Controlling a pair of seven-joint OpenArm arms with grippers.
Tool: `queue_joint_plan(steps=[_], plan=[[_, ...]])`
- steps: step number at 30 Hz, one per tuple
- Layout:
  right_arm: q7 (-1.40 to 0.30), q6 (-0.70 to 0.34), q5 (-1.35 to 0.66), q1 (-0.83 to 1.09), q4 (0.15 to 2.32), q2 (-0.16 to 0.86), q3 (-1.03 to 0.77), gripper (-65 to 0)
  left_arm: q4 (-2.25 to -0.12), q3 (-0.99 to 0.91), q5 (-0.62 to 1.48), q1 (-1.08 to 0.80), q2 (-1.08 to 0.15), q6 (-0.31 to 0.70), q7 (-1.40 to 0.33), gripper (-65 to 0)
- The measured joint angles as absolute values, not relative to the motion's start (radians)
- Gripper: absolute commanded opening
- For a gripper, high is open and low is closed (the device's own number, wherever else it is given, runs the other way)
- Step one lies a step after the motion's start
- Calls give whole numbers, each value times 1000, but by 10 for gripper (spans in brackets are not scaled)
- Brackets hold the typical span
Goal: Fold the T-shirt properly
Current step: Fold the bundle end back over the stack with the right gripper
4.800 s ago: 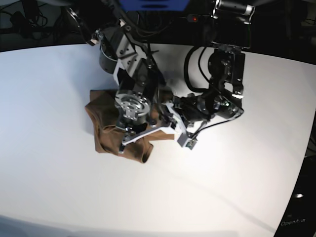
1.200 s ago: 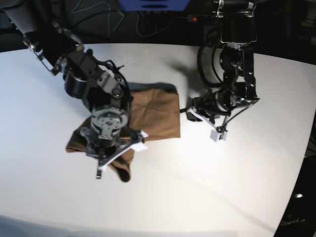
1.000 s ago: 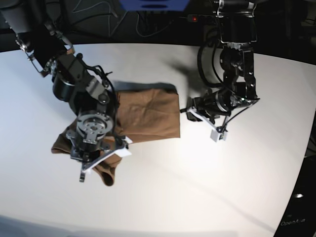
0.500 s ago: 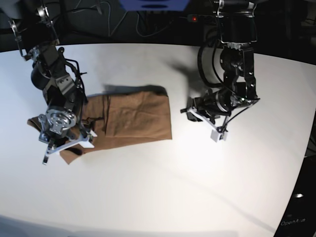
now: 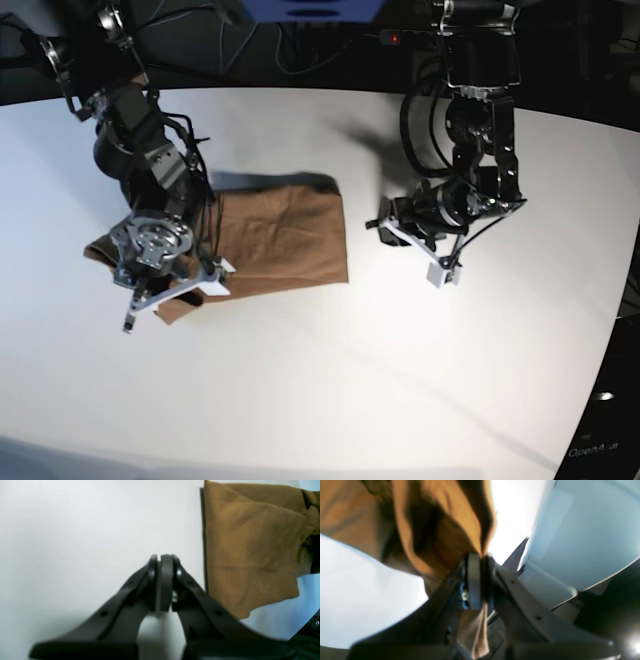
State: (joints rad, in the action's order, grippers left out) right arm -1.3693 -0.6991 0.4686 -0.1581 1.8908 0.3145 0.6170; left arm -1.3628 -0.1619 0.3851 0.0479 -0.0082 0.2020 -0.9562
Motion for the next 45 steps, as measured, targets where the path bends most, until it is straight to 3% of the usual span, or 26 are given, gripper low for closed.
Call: queue_joint_plan(steps=[12,33,45], plan=[[-1393,-699,472,-278,1894,179,672,-650,-1363,-162,382,48,-2,202,-956,-624],[-1396,-699,480,-219,1814,-19,765,-650,-1362,-162,375,51,9,198,-956,-624],[-1399,-699,476,-185,1788,-56,783,-650,-1362,-163,379,50,9,199,-957,-624]])
